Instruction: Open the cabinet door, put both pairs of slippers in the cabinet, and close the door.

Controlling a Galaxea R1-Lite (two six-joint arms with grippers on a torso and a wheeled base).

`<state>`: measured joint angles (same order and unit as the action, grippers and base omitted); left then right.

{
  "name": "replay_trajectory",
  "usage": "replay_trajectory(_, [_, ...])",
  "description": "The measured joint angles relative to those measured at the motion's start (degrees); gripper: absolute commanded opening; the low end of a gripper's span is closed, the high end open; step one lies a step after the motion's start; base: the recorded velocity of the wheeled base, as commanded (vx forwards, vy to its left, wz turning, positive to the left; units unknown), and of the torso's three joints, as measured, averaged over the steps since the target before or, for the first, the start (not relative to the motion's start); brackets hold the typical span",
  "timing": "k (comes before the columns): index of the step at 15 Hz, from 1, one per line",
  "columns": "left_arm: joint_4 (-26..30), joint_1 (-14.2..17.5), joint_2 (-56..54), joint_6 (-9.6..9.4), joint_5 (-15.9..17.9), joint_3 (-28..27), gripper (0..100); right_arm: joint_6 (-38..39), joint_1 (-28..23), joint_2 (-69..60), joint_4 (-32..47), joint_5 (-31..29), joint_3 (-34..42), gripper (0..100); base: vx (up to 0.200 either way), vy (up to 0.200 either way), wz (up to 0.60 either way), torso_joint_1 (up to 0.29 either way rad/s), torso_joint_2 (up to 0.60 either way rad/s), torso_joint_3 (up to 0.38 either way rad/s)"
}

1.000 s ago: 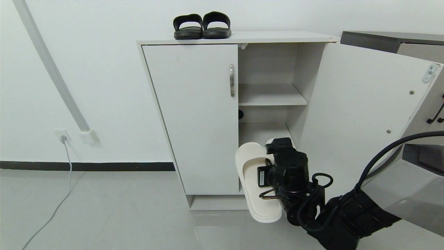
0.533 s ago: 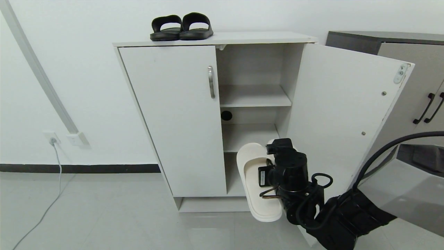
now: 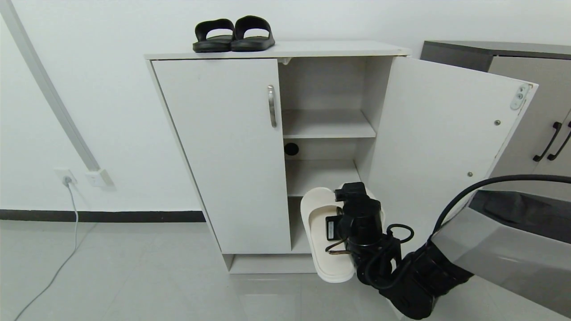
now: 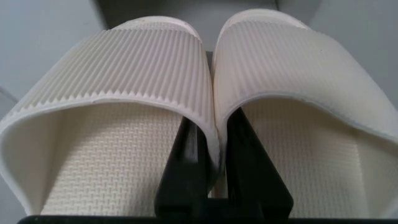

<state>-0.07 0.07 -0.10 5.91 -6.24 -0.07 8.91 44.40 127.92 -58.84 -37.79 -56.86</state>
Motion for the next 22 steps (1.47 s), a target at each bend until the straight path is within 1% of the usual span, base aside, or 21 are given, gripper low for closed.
replay_trajectory(3, [0.1, 0.0, 0.0, -0.04, 0.9, -0.1, 0, -0.2, -1.3, 4.4, 0.1, 0.1, -5.7, 0, 0.0, 0.0, 0.0, 0.0, 0.0, 0.0])
replay_trajectory(5, [0.1, 0.0, 0.1, -0.06, 0.9, -0.1, 0, -0.2, -2.3, 6.4, 0.1, 0.1, -7.5, 0, 0.0, 0.0, 0.0, 0.005, 0.0, -0.149])
replay_trajectory(14, [0.1, 0.0, 0.1, -0.04, 0.9, -0.1, 0, -0.1, -2.2, 8.4, -0.2, -0.1, -8.2, 0, 0.0, 0.0, 0.0, 0.004, 0.0, -0.194])
replay_trajectory(16, [0.0, 0.0, 0.0, -0.04, 0.9, 0.0, 0, -0.5, -2.2, 8.5, -2.0, -0.4, -8.3, 0, 0.0, 0.0, 0.0, 0.004, 0.0, -0.062])
replay_trajectory(17, [0.0, 0.0, 0.0, -0.04, 0.9, 0.0, 0, -1.5, -2.2, 8.5, -4.2, -0.5, -8.3, 0, 0.0, 0.0, 0.0, 0.0, 0.0, 0.0])
replay_trajectory(18, [0.0, 0.0, 0.0, -0.04, 0.9, 0.0, 0, -3.6, -2.2, 8.5, -8.1, -0.6, -8.2, 0, 0.0, 0.0, 0.0, 0.0, 0.0, 0.0])
replay_trajectory(20, [0.0, 0.0, 0.0, -0.04, 0.9, 0.0, 0, -6.8, -2.2, 8.8, -12.5, -0.7, -7.9, 0, 0.0, 0.0, 0.0, 0.0, 0.0, 0.0])
replay_trajectory(22, [0.0, 0.0, 0.0, -0.04, 0.9, 0.0, 0, -7.4, -2.3, 9.1, -13.3, -0.7, -7.8, 0, 0.0, 0.0, 0.0, 0.0, 0.0, 0.0])
